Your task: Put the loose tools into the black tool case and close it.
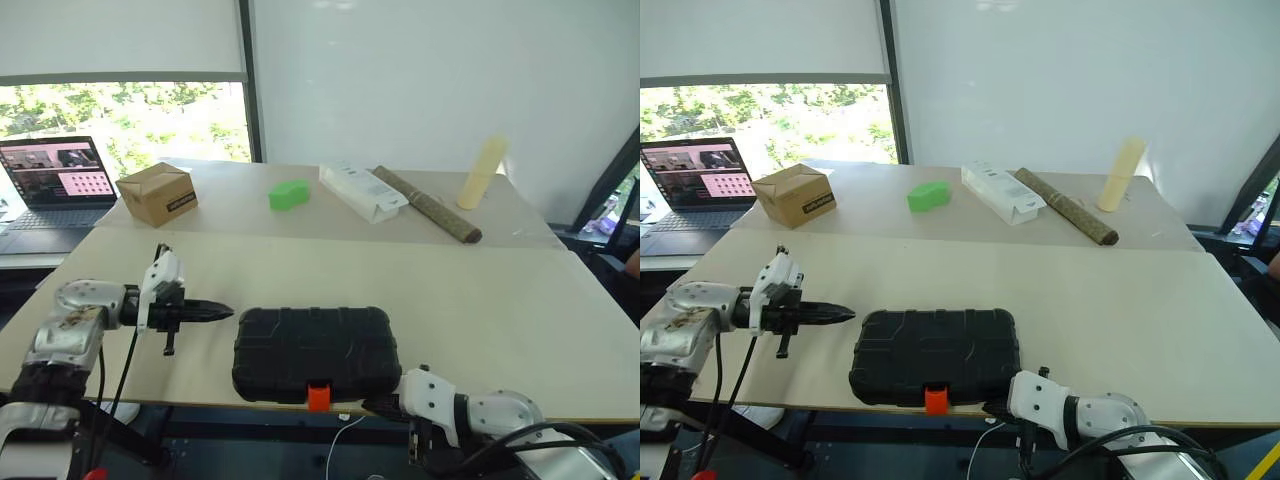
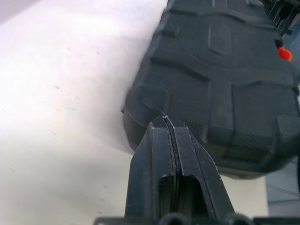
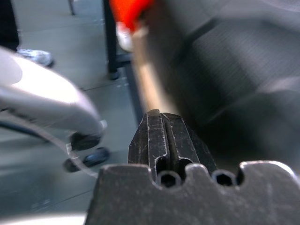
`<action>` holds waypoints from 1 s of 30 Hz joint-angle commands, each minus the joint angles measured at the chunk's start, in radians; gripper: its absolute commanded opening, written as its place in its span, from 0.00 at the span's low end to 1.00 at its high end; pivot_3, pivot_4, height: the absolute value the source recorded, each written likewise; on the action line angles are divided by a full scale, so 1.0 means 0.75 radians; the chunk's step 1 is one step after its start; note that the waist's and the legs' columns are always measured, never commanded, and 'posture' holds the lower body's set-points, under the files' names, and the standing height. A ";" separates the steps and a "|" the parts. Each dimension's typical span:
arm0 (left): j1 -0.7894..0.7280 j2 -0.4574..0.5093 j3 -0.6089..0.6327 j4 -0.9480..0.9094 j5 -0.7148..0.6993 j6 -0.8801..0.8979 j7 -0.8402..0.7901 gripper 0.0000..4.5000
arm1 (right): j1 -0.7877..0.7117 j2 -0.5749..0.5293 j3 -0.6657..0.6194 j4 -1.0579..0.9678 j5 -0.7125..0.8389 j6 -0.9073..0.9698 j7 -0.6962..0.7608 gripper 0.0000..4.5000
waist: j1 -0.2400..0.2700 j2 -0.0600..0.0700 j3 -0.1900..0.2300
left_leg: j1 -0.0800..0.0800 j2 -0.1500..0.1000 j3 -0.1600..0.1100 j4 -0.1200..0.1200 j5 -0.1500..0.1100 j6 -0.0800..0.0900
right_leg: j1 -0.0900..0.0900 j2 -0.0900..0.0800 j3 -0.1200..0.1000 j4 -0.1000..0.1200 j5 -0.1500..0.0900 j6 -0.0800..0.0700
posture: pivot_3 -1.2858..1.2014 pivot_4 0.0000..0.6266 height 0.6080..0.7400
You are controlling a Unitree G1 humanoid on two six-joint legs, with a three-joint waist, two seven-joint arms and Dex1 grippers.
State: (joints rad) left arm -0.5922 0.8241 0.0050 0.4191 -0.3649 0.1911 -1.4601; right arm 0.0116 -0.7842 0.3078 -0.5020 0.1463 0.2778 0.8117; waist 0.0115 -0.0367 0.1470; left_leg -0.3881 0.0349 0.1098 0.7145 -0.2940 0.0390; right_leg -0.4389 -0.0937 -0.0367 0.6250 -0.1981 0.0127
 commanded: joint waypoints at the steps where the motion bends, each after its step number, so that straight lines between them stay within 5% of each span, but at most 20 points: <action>1: -0.146 -0.084 -0.057 0.127 0.121 -0.031 0.138 0.01 | -0.077 0.035 -0.011 0.005 -0.007 0.039 0.009 0.01 | 0.004 -0.001 0.000 | -0.001 0.000 0.000 0.001 0.000 0.000 | 0.000 0.000 -0.001 0.000 0.000 0.000 | 0.52 0.24 1.00; 5: -0.259 -0.176 -0.156 0.308 0.297 -0.095 0.273 0.01 | -0.149 0.093 0.006 0.026 -0.017 0.086 0.006 0.01 | -0.001 -0.002 0.001 | -0.002 -0.001 0.001 0.002 0.000 0.000 | 0.001 0.000 -0.001 0.000 0.000 0.000 | 0.52 0.24 1.00; 10: -0.233 -0.201 -0.179 0.298 0.269 -0.096 0.114 0.01 | -0.289 0.165 -0.015 0.134 -0.063 0.130 -0.039 0.01 | -0.030 -0.003 0.002 | -0.003 0.000 0.000 0.001 0.001 -0.001 | -0.001 0.002 0.000 0.000 0.001 0.000 | 0.52 0.24 1.00; 19: -0.201 -0.220 -0.092 0.294 0.264 -0.094 0.241 0.01 | -0.473 0.176 -0.022 0.388 -0.152 0.087 -0.029 0.01 | -0.031 -0.003 0.002 | -0.003 0.000 -0.002 0.001 0.000 0.000 | -0.002 0.001 0.000 0.000 0.001 0.000 | 0.52 0.24 1.00; 25: -0.235 -0.225 -0.002 0.174 0.141 -0.067 0.182 0.01 | -0.344 0.063 -0.155 0.222 -0.036 0.109 0.078 0.01 | -0.017 -0.003 0.002 | -0.005 -0.001 -0.003 0.001 0.000 0.000 | -0.002 -0.001 -0.002 0.000 0.001 0.000 | 0.52 0.24 1.00; 30: -0.268 -0.249 -0.084 0.037 0.121 0.028 0.067 0.01 | -0.170 0.007 -0.208 -0.055 0.110 0.221 0.146 0.01 | -0.001 -0.003 0.002 | -0.009 -0.001 -0.003 0.001 0.001 -0.002 | -0.003 -0.001 -0.004 0.000 0.001 0.003 | 0.52 0.24 1.00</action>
State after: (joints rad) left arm -0.7680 0.6461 -0.0325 0.5033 -0.2627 0.1886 -1.3837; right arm -0.1347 -0.7723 0.1721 -0.4420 0.1805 0.4144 0.9064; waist 0.0109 -0.0388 0.1488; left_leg -0.3946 0.0337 0.1069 0.7152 -0.2935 0.0381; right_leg -0.4399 -0.0942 -0.0396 0.6248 -0.1973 0.0148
